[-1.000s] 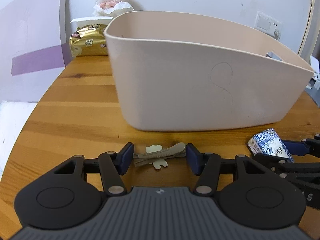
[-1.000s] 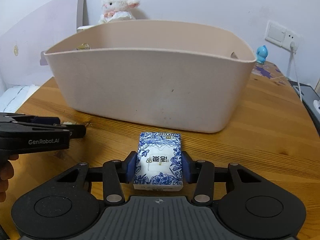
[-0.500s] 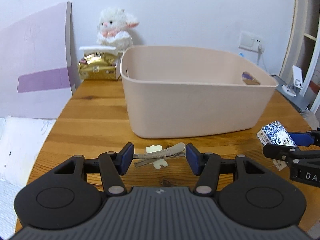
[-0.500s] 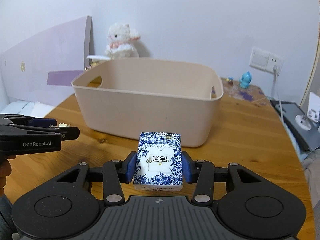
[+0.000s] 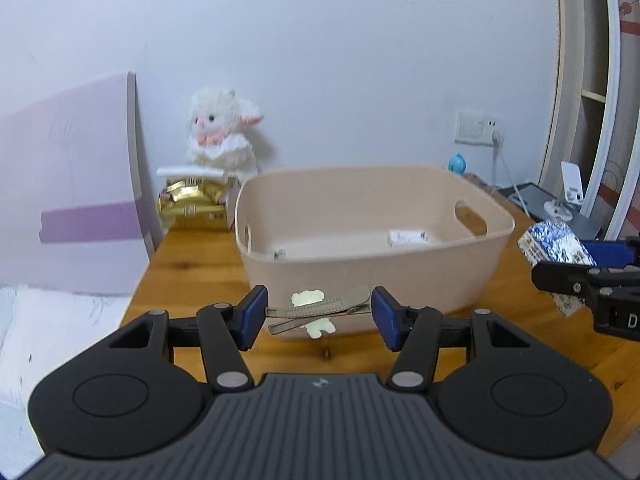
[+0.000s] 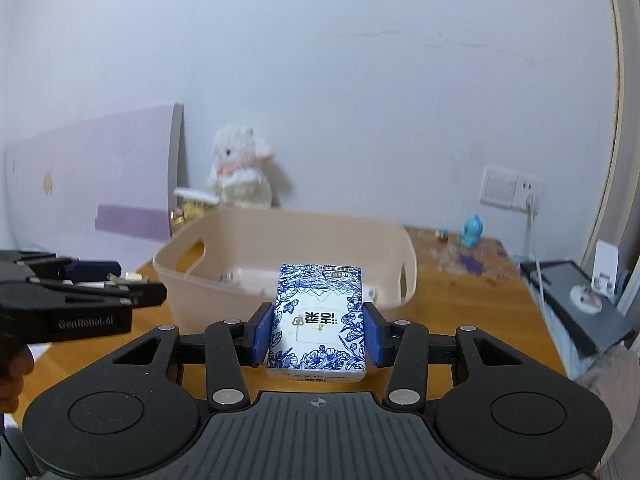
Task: Organize objects
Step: 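Lift the clip and patterned box over the basket and release them inside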
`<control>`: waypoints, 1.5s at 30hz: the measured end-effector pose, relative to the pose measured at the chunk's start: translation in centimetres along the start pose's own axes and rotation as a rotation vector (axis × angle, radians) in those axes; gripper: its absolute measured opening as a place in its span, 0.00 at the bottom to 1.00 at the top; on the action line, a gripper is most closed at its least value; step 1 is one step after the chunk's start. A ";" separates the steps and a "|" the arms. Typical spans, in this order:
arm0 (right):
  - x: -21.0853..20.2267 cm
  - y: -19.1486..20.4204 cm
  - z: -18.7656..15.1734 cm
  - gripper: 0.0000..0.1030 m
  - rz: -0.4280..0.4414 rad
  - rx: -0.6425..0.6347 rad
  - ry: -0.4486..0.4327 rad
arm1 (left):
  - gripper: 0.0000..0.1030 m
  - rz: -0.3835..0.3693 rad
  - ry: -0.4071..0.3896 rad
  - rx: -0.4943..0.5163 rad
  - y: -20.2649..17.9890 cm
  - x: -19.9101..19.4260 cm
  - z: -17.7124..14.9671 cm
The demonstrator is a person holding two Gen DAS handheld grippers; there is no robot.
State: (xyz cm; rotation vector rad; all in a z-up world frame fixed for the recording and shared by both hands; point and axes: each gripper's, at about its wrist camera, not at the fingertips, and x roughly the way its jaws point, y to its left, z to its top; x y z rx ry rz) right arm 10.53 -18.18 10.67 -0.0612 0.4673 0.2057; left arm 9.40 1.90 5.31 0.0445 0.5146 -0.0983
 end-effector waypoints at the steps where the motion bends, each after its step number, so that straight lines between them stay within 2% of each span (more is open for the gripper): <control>1: 0.2 -0.1 0.4 0.42 -0.002 0.004 -0.010 | 0.57 -0.001 -0.011 0.005 -0.1 0.1 0.5; 8: 3.3 -1.1 2.8 0.42 -0.019 0.024 -0.043 | 0.57 0.001 -0.043 0.030 -0.4 2.5 3.3; 15: 8.4 -2.5 3.9 0.42 -0.033 0.050 -0.013 | 0.57 0.023 -0.027 0.065 -0.8 7.3 5.3; 22: 13.5 -3.2 3.3 0.42 -0.045 0.053 0.070 | 0.57 0.060 0.046 0.083 -0.8 12.9 5.9; 26: 15.8 -3.5 2.6 0.42 -0.042 0.051 0.133 | 0.57 0.069 0.115 0.089 -0.8 15.8 5.8; 33: 17.9 -3.9 1.4 0.43 -0.031 0.045 0.228 | 0.57 0.064 0.207 0.090 -0.6 18.3 5.4; 34: 17.8 -3.8 1.3 0.51 -0.032 0.045 0.229 | 0.57 0.072 0.212 0.103 -0.8 18.5 5.3; 36: 17.5 -3.8 1.2 0.54 -0.025 0.047 0.218 | 0.58 0.073 0.218 0.106 -0.9 18.5 5.0; 39: 16.7 -3.8 1.3 0.66 -0.031 0.061 0.201 | 0.59 0.047 0.219 0.075 -0.8 18.3 4.9; 41: 16.0 -3.9 1.5 0.78 -0.035 0.070 0.183 | 0.74 0.042 0.209 0.067 -0.9 17.9 5.0; 43: 15.1 -3.8 1.7 0.87 -0.040 0.074 0.166 | 0.81 0.051 0.182 0.066 -0.9 17.1 5.2; 45: 14.2 -3.6 1.9 0.96 -0.046 0.073 0.151 | 0.82 0.053 0.165 0.065 -0.9 16.3 5.4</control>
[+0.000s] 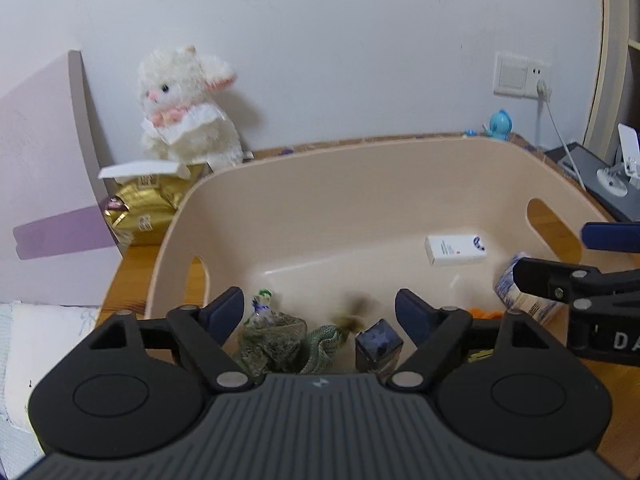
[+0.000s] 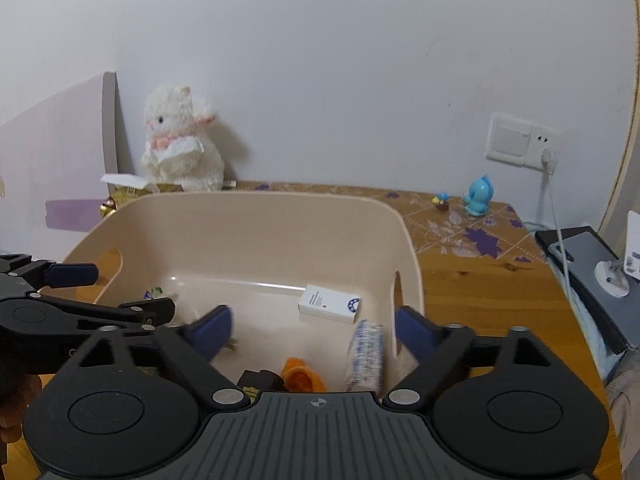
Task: Organize objects
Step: 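Lift the clip and patterned box over the basket and release them inside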
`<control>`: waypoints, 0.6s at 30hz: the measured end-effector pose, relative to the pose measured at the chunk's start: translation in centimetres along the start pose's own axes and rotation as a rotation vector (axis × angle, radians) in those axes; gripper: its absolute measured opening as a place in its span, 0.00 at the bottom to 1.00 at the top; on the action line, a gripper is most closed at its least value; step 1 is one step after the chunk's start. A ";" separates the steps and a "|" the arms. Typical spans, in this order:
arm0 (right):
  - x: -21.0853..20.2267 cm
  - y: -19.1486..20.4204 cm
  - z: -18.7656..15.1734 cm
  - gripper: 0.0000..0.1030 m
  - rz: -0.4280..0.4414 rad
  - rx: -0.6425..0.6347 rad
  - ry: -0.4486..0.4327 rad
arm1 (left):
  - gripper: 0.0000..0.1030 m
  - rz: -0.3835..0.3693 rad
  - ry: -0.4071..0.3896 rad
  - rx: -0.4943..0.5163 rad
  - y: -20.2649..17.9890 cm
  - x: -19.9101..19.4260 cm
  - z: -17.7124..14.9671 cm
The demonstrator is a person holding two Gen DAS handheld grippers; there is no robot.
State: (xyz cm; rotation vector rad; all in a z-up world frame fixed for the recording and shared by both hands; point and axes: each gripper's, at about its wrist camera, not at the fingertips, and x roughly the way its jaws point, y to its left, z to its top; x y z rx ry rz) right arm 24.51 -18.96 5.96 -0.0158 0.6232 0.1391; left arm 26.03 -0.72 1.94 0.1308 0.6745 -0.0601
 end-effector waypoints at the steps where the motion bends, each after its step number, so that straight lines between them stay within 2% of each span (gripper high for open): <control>1: -0.5 0.0 0.0 1.00 -0.003 -0.002 -0.008 | 0.83 0.001 -0.005 -0.003 0.0 -0.4 0.1; 18: -8.7 1.6 -1.0 1.00 0.002 -0.028 -0.056 | 0.84 0.020 -0.060 -0.022 0.6 -8.1 -0.8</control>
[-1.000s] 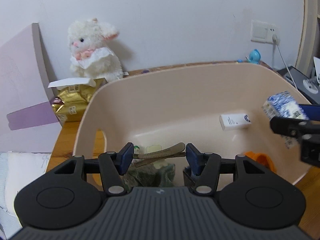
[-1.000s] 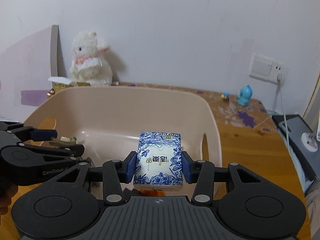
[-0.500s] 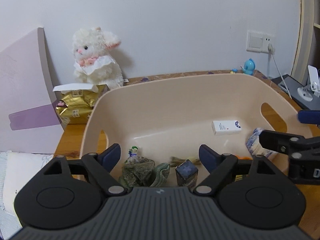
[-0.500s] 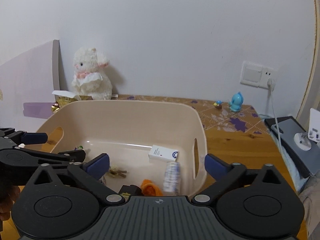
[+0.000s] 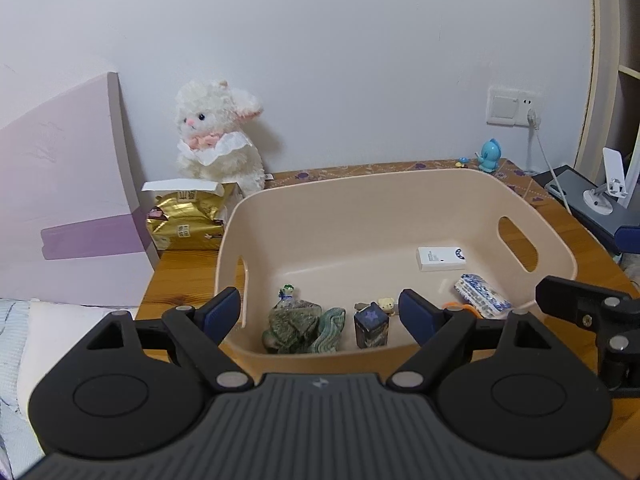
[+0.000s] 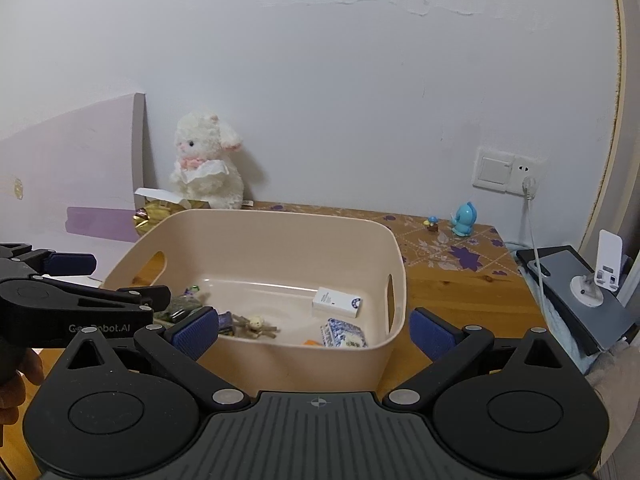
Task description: Organize objects
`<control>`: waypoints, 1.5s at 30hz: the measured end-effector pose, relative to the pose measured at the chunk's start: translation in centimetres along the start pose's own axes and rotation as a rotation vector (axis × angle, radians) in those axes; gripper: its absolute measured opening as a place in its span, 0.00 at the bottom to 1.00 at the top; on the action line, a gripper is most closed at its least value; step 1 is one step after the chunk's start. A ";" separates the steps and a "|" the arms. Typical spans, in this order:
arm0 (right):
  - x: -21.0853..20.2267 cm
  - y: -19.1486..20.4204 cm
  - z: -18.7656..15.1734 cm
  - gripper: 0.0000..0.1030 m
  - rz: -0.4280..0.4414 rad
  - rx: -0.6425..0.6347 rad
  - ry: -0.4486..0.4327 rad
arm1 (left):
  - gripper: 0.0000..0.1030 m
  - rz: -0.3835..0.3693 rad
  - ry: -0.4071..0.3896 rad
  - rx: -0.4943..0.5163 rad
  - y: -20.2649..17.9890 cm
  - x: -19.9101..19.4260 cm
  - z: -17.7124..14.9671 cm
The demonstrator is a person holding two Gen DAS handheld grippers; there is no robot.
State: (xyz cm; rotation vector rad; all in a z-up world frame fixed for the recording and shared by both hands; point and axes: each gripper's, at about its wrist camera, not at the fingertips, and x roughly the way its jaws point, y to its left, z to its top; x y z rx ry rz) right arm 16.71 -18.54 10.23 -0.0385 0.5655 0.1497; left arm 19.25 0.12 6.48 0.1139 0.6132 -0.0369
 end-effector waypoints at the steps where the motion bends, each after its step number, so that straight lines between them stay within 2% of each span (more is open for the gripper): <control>1: -0.5 0.0 -0.1 1.00 0.000 0.002 -0.002 | 0.84 0.003 -0.004 0.001 0.0 -0.6 0.0; 23: -9.9 0.1 -3.2 1.00 0.013 0.044 -0.019 | 0.85 0.017 -0.047 -0.010 0.7 -10.4 -3.8; 33: -12.8 -0.4 -5.0 1.00 0.027 0.060 -0.011 | 0.85 0.008 -0.055 -0.003 0.3 -13.5 -5.5; 45: -14.8 -0.2 -7.4 1.00 0.026 0.043 0.031 | 0.85 0.010 -0.056 0.018 -0.8 -17.0 -9.1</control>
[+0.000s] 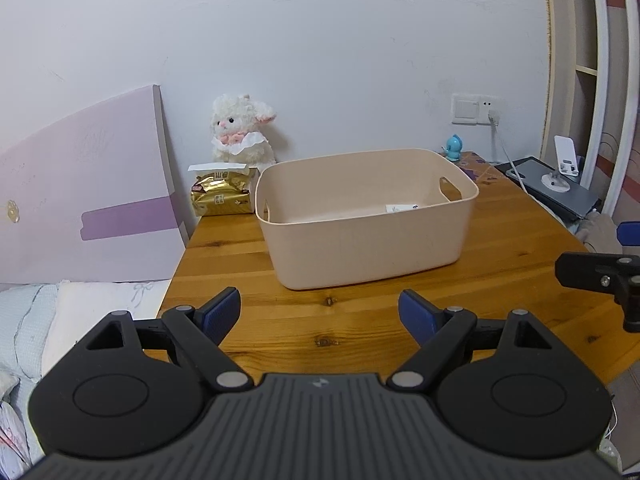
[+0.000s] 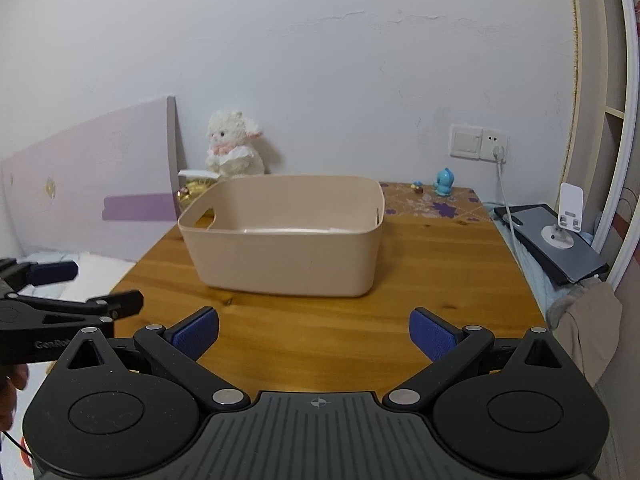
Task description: Organize objects
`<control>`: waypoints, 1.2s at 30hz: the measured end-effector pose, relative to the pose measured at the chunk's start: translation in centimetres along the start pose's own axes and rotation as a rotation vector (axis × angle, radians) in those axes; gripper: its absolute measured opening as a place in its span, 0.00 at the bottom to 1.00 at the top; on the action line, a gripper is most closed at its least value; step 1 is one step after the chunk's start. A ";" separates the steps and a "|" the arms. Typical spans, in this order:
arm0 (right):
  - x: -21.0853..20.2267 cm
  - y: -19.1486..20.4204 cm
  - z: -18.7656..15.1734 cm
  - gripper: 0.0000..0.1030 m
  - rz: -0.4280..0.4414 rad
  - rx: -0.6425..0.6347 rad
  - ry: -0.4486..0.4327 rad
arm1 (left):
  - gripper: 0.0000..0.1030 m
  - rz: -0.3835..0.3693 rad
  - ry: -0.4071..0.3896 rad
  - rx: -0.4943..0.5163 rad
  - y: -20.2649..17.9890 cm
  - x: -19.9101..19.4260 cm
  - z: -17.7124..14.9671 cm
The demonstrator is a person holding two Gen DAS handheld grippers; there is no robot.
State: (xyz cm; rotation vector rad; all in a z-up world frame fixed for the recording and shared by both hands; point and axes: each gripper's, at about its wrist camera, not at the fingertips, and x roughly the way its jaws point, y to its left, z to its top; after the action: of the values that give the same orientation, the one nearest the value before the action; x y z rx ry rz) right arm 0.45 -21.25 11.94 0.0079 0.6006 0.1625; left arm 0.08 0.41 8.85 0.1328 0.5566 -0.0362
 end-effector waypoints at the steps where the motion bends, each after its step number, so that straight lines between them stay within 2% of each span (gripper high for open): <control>1: -0.2 0.0 -0.2 1.00 -0.002 0.000 0.001 | 0.85 0.003 -0.005 0.005 -0.1 -0.4 -0.3; 22: -4.1 1.0 -3.6 1.00 0.022 0.019 0.002 | 0.86 -0.026 0.024 -0.031 -0.8 -4.6 -3.4; 36: -6.9 -0.1 -4.4 1.00 -0.018 0.033 -0.038 | 0.89 0.030 -0.064 -0.018 -0.3 -8.0 -3.8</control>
State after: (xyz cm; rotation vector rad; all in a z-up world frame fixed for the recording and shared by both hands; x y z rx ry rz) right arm -7.57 -22.61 12.16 0.0369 0.5655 0.1346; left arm -8.67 0.65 9.86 0.1221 0.4907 -0.0065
